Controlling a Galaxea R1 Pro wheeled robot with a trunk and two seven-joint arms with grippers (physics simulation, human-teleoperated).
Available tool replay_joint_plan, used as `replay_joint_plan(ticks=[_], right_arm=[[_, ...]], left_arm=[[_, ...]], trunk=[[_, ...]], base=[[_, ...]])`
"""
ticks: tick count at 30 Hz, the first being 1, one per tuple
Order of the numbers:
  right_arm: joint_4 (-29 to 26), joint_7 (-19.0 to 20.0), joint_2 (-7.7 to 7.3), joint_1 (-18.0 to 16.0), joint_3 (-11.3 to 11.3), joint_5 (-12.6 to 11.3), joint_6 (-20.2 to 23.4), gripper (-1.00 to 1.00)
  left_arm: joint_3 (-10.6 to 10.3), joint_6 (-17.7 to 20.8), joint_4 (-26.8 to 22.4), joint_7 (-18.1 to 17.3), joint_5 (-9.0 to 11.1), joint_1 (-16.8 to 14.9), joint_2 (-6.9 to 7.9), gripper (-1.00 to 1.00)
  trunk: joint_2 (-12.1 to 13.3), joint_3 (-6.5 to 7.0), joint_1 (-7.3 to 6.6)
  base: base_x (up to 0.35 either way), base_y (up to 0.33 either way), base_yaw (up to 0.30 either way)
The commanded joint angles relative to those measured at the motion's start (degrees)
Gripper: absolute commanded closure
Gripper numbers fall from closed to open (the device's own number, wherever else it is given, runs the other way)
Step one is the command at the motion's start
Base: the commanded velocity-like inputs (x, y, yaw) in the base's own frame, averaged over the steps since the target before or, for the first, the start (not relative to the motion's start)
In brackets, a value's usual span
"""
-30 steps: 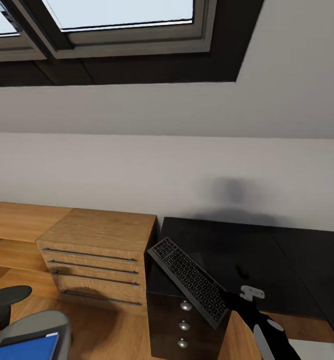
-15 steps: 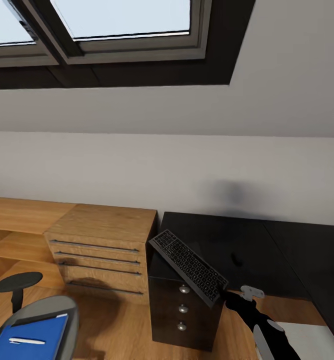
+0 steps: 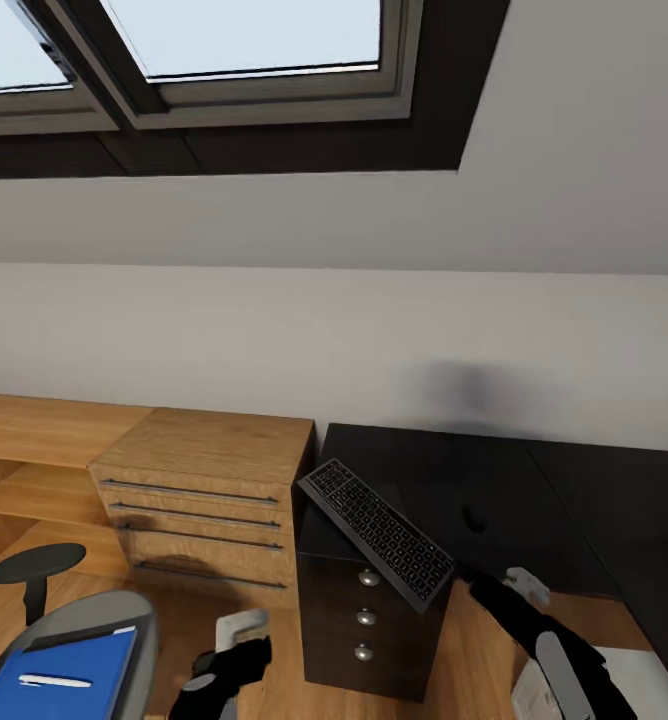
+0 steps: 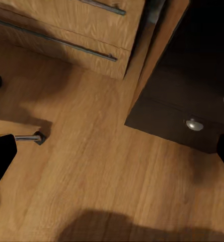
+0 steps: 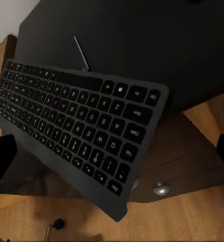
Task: In the bedroom, organize the workspace by keeping the computer under the desk, ensuring the monitor is on the desk, placing the keyboard on the desk next to the monitor, placing the mouse on the desk next to the keyboard, moving the folder from the swivel chair onto the desk next to the mouse, stacking the notebook on top of the folder with the pen on top of the notebook, and positioning the swivel chair next to the desk.
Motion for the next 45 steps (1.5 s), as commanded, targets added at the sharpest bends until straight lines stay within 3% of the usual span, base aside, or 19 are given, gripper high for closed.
replay_joint_plan(ticks=[1,2,3,5,6,8,12,13,17,24,30,36,43,45], right_arm=[[-0.25,0.11,-0.16,-0.07,-0.3,-1.82,1.04,-1.0],[-0.4,0.07,-0.37,-0.1,-0.49,-3.32,1.69,-1.0],[-0.6,0.04,-0.97,-0.16,-1.08,-6.58,3.16,-1.0],[-0.66,0.03,-1.63,-0.19,-1.86,-10.01,4.58,-1.0],[-0.59,0.02,-2.1,-0.22,-2.51,-13.3,5.59,-1.0],[-0.29,0.11,-2.55,-0.24,-3.15,-17.04,6.41,-1.0],[0.5,0.16,-2.92,-0.22,-3.62,-19.52,6.88,-1.0],[1.23,0.23,-3.13,-0.2,-3.79,-20.6,6.76,-1.0],[1.99,0.32,-3.21,-0.21,-3.84,-20.93,5.26,-1.0],[2.47,0.42,-3.31,-0.21,-3.72,-20.77,4.77,-1.0],[2.99,0.39,-3.17,-0.19,-3.69,-20.68,4.3,-1.0],[6.45,0.37,-2.88,-0.19,-3.52,-20.7,-0.23,-1.0],[10.56,0.6,-2.84,-0.21,-3.24,-20.97,-10.42,-1.0],[10.7,0.71,-2.86,-0.2,-3.25,-21.03,-10.32,-1.0]], left_arm=[[-0.1,1.53,-2.28,0.53,1.61,-0.02,0.01,-1.0],[-0.09,2.5,-4.01,0.53,2.49,-0.02,0.0,-1.0],[-0.08,3.91,-6.64,0.53,4.24,-0.02,0.04,-1.0],[-0.05,4.81,-8.42,0.54,5.83,-0.02,0.13,-1.0],[0.03,5.39,-9.57,0.54,7.22,-0.02,0.28,-1.0],[0.12,5.89,-10.52,0.57,8.81,-0.02,0.61,-1.0],[0.16,6.12,-9.9,0.7,9.83,-0.02,1.15,-1.0],[-0.2,5.68,-4.79,0.77,10.18,-0.02,1.39,-1.0],[-0.45,5.33,-2.81,0.81,10.31,-0.02,1.46,-1.0],[-0.33,5.56,-8.6,1.13,10.34,0.05,1.47,-1.0],[-0.32,5.69,-9.84,1.22,10.37,0.06,1.4,-1.0],[-0.31,5.72,-10.0,1.24,10.41,0.07,1.38,-1.0],[-0.31,5.71,-10.01,1.24,10.43,0.07,1.38,-1.0],[-0.31,5.71,-10.02,1.24,10.43,0.07,1.38,-1.0]], trunk=[[-0.06,-0.1,0.01],[-0.06,-0.1,0.01],[-0.06,-0.1,0.01],[-0.06,-0.1,0.01],[-0.06,-0.1,0.01],[-0.46,-0.28,0.23],[-2.07,-1.0,1.11],[-2.47,-1.18,1.33],[-4.07,-1.89,2.21],[-6.88,-3.15,3.75],[-9.29,-4.23,5.07],[-11.69,-5.3,6.38],[-14.5,-6.56,7.92],[-15.3,-6.92,8.36]], base=[[0.0,0.0,0.0],[0.0,0.0,0.0],[0.0,0.0,0.0],[0.0,0.0,0.0],[0.0,0.0,0.0],[0.0,0.0,0.0],[0.0,0.0,0.0],[0.0,0.0,0.0],[0.0,0.0,0.0],[0.0,0.0,0.0],[0.0,0.0,0.0],[0.0,0.0,0.0],[0.0,0.0,0.0],[0.0,0.0,0.0]])
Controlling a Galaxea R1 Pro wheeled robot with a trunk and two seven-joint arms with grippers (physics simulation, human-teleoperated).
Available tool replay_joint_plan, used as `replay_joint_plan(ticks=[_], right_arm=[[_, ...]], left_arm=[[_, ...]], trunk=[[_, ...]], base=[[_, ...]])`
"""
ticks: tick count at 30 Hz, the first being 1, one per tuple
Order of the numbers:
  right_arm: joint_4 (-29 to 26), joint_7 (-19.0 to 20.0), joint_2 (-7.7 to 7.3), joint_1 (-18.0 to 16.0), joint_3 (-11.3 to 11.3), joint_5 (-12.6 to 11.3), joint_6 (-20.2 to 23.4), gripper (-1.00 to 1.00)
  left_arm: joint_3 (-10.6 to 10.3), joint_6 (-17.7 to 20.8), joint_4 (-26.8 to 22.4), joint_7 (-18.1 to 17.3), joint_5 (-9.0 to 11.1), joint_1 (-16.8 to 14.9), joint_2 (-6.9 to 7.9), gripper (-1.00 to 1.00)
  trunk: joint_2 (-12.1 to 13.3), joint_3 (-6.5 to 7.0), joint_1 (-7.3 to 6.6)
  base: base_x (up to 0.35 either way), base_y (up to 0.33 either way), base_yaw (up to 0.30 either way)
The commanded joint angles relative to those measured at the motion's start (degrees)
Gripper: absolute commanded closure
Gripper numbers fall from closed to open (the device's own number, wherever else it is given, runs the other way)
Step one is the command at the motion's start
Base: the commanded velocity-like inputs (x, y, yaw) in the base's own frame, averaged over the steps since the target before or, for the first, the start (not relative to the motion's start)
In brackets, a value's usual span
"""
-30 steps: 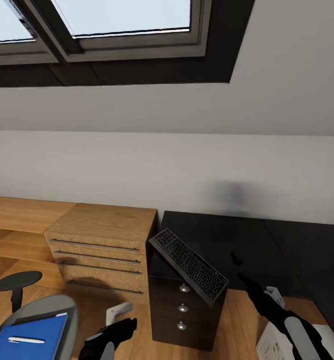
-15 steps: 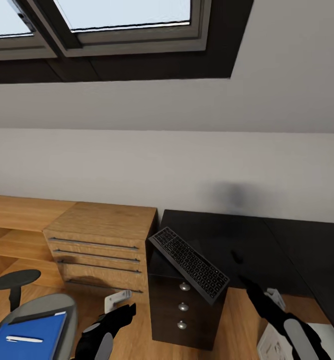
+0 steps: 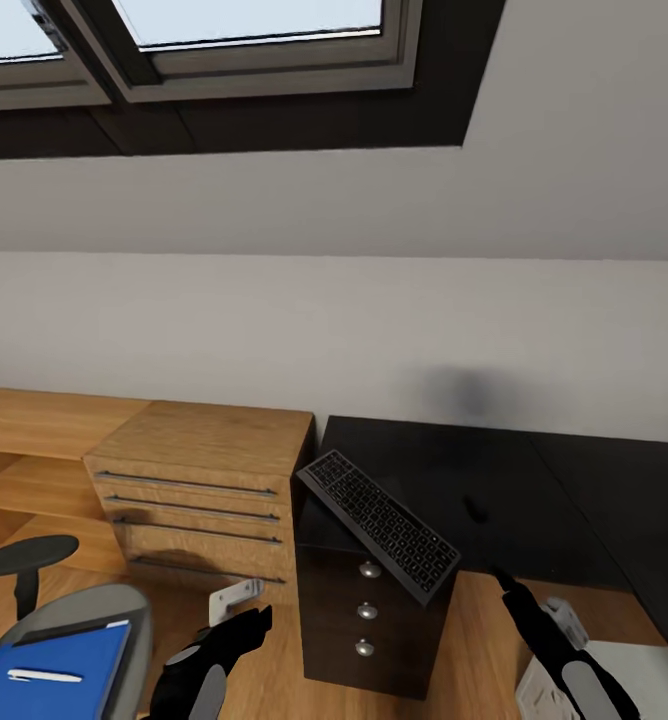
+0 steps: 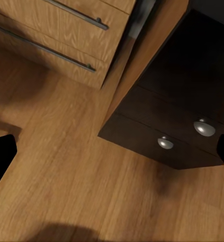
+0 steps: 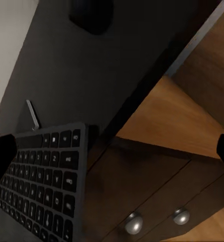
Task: In the bedroom, organize the workspace by keeping the computer under the desk, ensuring the monitor is on the desk, placing the keyboard on the desk next to the monitor, placing the mouse on the desk next to the keyboard, moving the folder from the swivel chair onto the desk next to the mouse, stacking the notebook on top of the folder with the pen on top of the notebook, and positioning the swivel chair next to the desk.
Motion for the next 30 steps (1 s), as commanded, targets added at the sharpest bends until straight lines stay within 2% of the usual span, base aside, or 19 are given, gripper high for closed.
replay_joint_plan(ticks=[1,4,12,13,14,22,25,30], right_arm=[[0.1,0.31,-0.01,-0.06,-0.24,-0.53,1.19,-1.0],[0.27,0.93,-0.1,-0.08,-0.46,-0.79,4.24,-1.0],[0.47,3.36,-0.18,-0.05,-0.83,-1.88,8.92,-1.0],[0.49,4.31,-0.18,-0.08,-0.59,-5.17,13.38,-1.0],[0.49,4.99,-0.18,-0.09,-0.55,-5.75,14.72,-1.0],[0.39,10.5,-0.25,-0.03,-0.46,-6.63,20.59,-1.0],[0.35,12.57,-0.28,-0.05,-0.41,-6.71,21.93,-1.0],[0.33,13.59,-0.29,-0.07,-0.36,-6.65,22.55,-1.0]], left_arm=[[-0.08,0.15,-0.08,0.54,0.6,-0.04,0.01,-1.0],[-0.08,0.15,-0.09,0.54,0.6,-0.04,0.01,-1.0],[-0.15,0.15,-0.02,0.54,0.6,-0.04,-0.06,-1.0],[-0.16,0.15,-0.01,0.54,0.6,-0.04,-0.07,-1.0],[-0.17,0.15,0.06,0.54,0.6,-0.04,-0.08,-1.0],[-1.05,-0.03,1.15,0.54,0.58,-0.04,-0.13,-1.0],[-1.86,-0.08,1.33,0.58,0.59,-0.04,-0.1,-1.0],[-2.32,-0.11,1.43,0.61,0.59,-0.04,-0.08,-1.0]], trunk=[[-0.47,-0.26,0.23],[-1.67,-0.8,0.89],[-4.88,-2.23,2.65],[-5.28,-2.41,2.87],[-5.68,-2.59,3.09],[-8.89,-4.03,4.84],[-10.09,-4.57,5.5],[-12.1,-5.46,6.6]], base=[[0.0,0.0,0.0],[0.0,0.0,0.0],[0.0,0.0,0.0],[0.0,0.0,0.0],[0.0,0.0,0.0],[0.0,0.0,0.0],[0.0,0.0,0.0],[0.0,0.0,0.0]])
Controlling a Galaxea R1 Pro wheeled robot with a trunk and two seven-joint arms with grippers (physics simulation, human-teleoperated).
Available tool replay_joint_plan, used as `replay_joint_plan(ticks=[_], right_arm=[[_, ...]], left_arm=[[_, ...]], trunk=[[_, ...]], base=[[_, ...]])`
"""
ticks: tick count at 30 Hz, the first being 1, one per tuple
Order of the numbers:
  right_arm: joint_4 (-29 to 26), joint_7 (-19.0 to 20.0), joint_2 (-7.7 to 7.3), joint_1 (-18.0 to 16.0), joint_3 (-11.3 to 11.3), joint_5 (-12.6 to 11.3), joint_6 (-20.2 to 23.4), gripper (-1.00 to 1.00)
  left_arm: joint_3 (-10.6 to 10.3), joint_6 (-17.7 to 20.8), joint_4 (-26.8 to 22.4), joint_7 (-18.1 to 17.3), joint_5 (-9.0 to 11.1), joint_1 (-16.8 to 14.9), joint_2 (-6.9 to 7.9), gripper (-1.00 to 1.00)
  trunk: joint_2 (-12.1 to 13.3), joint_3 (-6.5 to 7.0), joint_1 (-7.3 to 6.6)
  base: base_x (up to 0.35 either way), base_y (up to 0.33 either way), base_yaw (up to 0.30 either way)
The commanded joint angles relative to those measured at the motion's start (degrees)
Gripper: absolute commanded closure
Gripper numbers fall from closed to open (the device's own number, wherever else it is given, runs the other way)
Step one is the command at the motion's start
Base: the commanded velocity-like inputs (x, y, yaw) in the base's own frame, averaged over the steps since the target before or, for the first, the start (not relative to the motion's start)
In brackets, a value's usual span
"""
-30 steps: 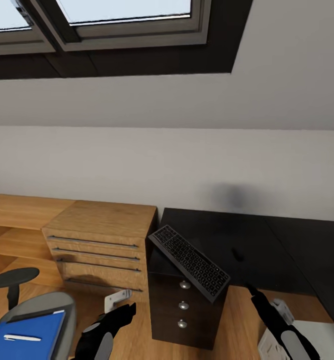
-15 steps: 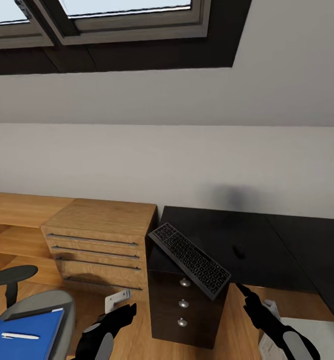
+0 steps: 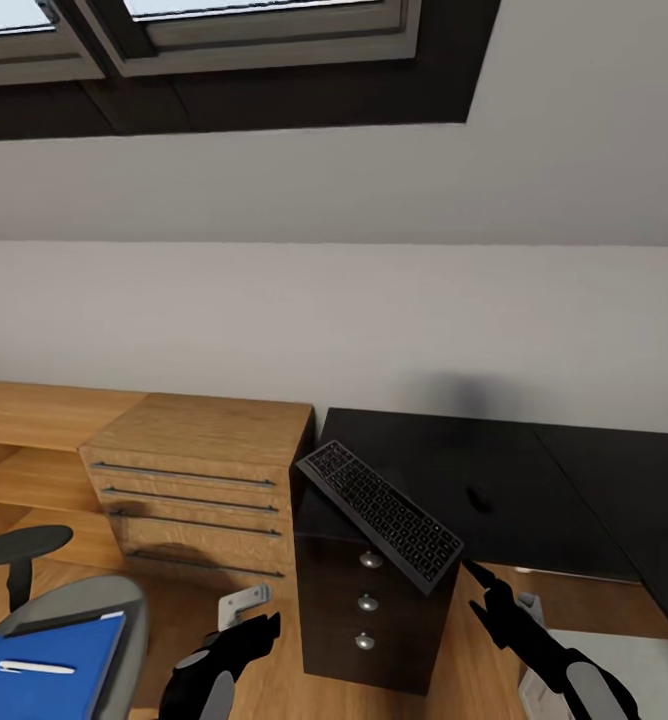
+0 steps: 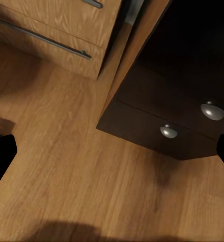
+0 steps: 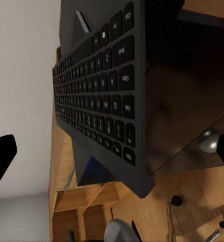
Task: In the bedroom, organize the workspace by keeping the computer under the desk, ensuring the monitor is on the desk, placing the keyboard on the desk next to the monitor, placing the mouse on the desk next to the keyboard, moving the folder from the swivel chair onto the desk next to the mouse, stacking the notebook on top of the folder with the pen on top of the notebook, and positioning the swivel chair next to the desk.
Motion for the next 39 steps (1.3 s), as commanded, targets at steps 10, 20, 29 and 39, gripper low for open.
replay_joint_plan(ticks=[10,20,29,39], right_arm=[[0.18,0.52,-0.03,-0.04,-0.13,0.15,0.61,-1.0],[0.14,0.43,-0.04,-0.03,-0.27,0.29,0.03,-1.0],[0.06,0.4,-0.04,-0.05,-0.27,0.32,0.07,-1.0],[-0.06,0.33,-0.03,-0.04,-0.05,0.31,0.19,-1.0]], left_arm=[[-0.3,0.13,0.05,0.55,0.61,-0.04,0.02,-1.0],[-0.31,0.13,0.06,0.55,0.62,-0.04,0.02,-1.0],[-0.31,0.09,0.07,0.55,0.62,-0.04,0.02,-1.0],[-0.37,-0.09,0.82,0.28,0.54,-0.04,0.4,-1.0]], trunk=[[-4.07,-1.87,2.21],[-8.08,-3.66,4.4],[-10.48,-4.74,5.72],[-10.48,-4.74,5.72]], base=[[0.0,0.0,0.0],[0.0,0.0,0.0],[0.0,0.0,0.0],[0.0,0.0,0.0]])
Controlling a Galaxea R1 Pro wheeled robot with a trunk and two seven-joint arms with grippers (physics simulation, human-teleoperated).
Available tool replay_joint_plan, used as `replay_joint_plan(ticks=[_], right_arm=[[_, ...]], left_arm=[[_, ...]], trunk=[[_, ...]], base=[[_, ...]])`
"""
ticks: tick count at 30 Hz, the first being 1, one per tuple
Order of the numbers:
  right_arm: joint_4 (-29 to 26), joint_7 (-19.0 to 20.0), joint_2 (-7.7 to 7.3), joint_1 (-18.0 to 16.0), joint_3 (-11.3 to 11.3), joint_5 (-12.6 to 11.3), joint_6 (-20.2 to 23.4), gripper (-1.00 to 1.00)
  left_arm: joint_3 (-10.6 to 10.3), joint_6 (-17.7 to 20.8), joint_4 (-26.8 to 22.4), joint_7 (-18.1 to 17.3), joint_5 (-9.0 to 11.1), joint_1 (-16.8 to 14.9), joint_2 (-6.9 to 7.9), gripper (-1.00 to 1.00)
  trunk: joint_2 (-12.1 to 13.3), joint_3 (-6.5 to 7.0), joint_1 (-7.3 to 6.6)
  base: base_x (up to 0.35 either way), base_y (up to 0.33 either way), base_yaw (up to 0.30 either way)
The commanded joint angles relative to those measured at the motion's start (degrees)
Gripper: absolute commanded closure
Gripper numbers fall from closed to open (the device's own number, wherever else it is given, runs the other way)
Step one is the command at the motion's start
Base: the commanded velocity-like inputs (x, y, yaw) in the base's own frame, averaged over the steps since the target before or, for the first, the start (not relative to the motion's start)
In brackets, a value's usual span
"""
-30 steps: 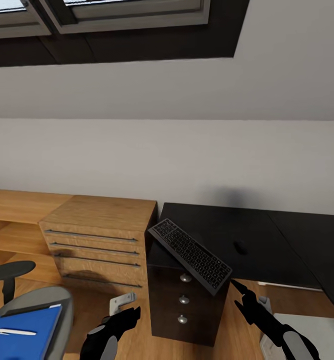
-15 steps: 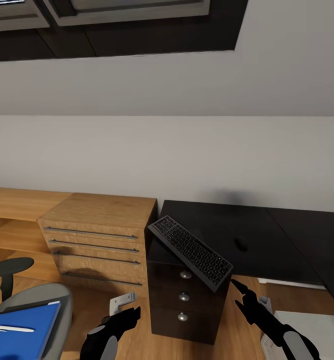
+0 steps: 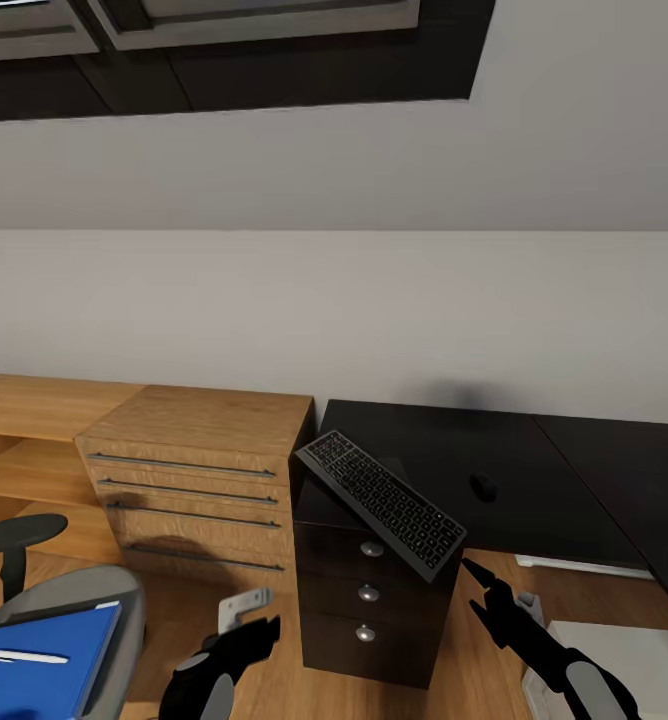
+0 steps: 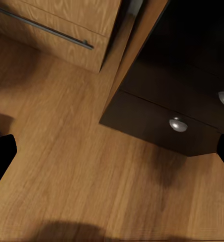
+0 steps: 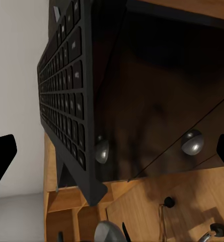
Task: In the bedroom, organize the workspace by keeping the computer under the desk, ensuring the monitor is on the desk, placing the keyboard on the desk next to the monitor, placing the mouse on the desk next to the keyboard, moving the folder from the swivel chair onto the desk next to the mouse, stacking the notebook on top of the folder with the pen on top of the notebook, and positioning the swivel chair next to the desk.
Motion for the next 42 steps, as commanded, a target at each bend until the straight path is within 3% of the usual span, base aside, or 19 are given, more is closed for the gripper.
replay_joint_plan(ticks=[1,37,42], right_arm=[[0.02,0.02,0.03,-0.05,-0.16,-0.28,0.49,-1.0],[-0.03,0.06,0.16,-0.06,0.1,-0.2,0.69,-1.0],[0.01,0.06,0.24,-0.07,1.4,-0.24,0.71,-1.0]], left_arm=[[-0.09,0.14,0.1,0.52,0.58,-0.04,0.03,-1.0],[-0.12,0.12,1.47,0.54,0.5,-0.04,0.07,-1.0],[-0.12,0.11,1.47,0.55,0.5,-0.04,0.07,-1.0]], trunk=[[-0.04,-0.06,0.0],[-0.04,-0.06,0.0],[-0.04,-0.06,0.0]], base=[[0.0,0.0,0.0],[0.106,0.02,0.0],[0.012,0.008,0.0]])
